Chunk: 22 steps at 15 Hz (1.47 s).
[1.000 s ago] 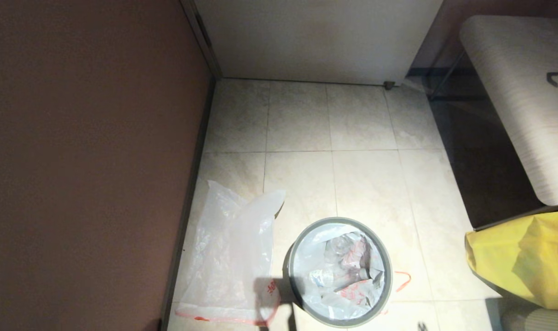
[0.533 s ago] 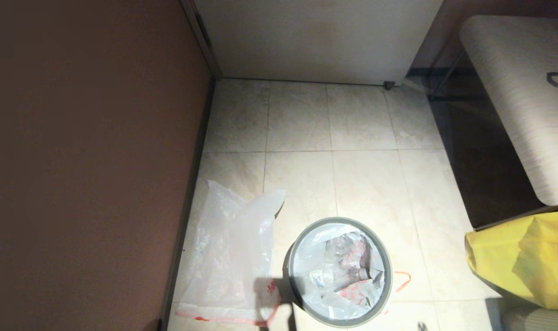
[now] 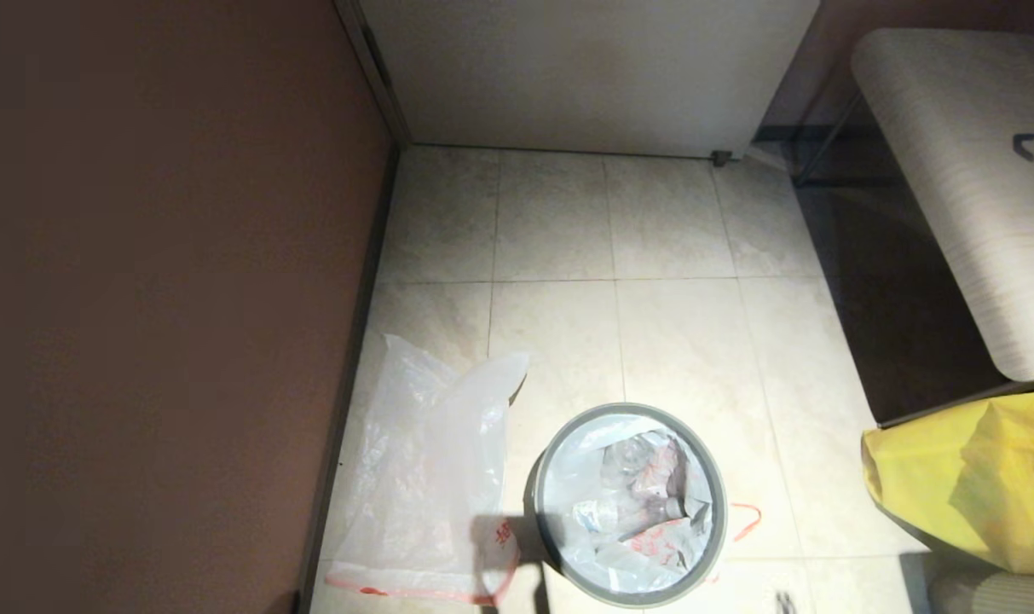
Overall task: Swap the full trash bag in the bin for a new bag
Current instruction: Place the trash can ring on the floor
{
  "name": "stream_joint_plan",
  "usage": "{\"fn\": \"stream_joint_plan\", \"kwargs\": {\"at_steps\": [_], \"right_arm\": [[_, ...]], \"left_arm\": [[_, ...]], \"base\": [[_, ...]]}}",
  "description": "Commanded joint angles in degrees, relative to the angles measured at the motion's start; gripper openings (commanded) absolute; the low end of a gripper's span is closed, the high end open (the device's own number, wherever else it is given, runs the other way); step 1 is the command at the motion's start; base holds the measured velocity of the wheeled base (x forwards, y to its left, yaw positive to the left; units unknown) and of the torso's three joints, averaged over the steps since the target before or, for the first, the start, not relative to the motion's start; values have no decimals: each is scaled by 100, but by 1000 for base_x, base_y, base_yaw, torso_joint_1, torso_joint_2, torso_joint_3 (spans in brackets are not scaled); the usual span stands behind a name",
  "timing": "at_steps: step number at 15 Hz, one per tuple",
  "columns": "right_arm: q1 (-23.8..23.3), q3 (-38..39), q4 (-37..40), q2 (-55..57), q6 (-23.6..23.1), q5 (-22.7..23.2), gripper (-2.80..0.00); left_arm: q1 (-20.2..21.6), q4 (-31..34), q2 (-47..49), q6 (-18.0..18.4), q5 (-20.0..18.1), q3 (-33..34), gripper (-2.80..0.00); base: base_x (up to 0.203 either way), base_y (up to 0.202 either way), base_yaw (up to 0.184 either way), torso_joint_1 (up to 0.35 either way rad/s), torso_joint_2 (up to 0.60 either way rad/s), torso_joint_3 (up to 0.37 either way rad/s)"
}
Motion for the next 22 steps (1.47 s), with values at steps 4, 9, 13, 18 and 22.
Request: {"fn": "stream_joint_plan", "kwargs": {"at_steps": [4,9,13,18,22], "right_arm": [[0,-1214,436,508,-288,-26,-280],[-12,-2668,1270,2060,-1103,-25,-280],[374,-3393,1599,4263,-1146,-234,-280],[839,-3256,723,6834,-819,-530,-280],[1271,-3202,445,8170,-42,-49,-280]], "left_arm": [[2,0,-10,3,-2,1,-280],[2,0,-10,3,-2,1,-280],[2,0,-10,3,-2,1,-280],[2,0,-10,3,-2,1,-280],[2,0,-10,3,-2,1,-280]], "base": [[0,0,0,0,0,0],[0,0,0,0,0,0],[0,0,0,0,0,0],[0,0,0,0,0,0],[0,0,0,0,0,0]]}}
